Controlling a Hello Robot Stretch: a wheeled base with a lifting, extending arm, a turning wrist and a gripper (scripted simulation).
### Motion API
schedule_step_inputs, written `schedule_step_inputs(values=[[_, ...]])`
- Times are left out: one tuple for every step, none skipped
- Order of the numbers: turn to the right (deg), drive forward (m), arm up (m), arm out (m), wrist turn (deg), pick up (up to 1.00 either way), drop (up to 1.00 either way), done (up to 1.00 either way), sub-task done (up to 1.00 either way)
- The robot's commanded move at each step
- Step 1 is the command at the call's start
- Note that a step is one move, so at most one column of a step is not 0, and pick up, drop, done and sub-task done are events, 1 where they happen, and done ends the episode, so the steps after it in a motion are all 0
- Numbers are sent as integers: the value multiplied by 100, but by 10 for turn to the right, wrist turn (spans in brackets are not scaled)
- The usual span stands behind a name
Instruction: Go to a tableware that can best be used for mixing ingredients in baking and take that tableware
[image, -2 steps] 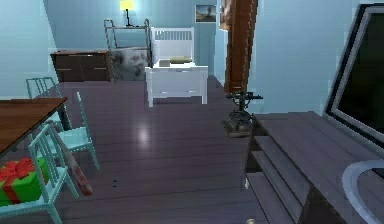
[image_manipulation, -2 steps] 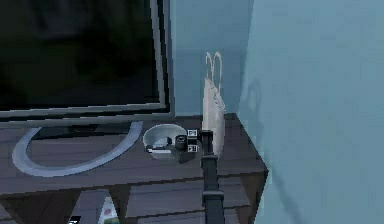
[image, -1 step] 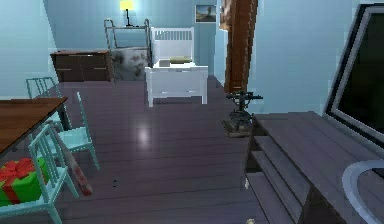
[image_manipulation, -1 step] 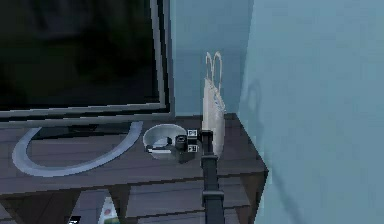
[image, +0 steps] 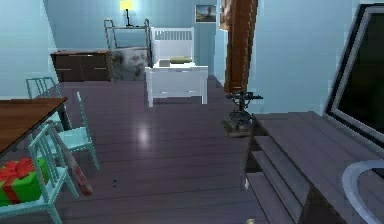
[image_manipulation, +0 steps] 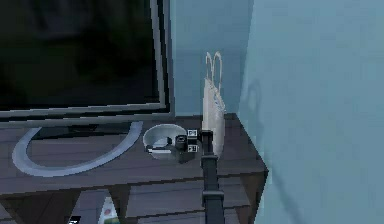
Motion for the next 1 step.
schedule_step_inputs(values=[[0,0,0,0,0,0,0,100,0]])
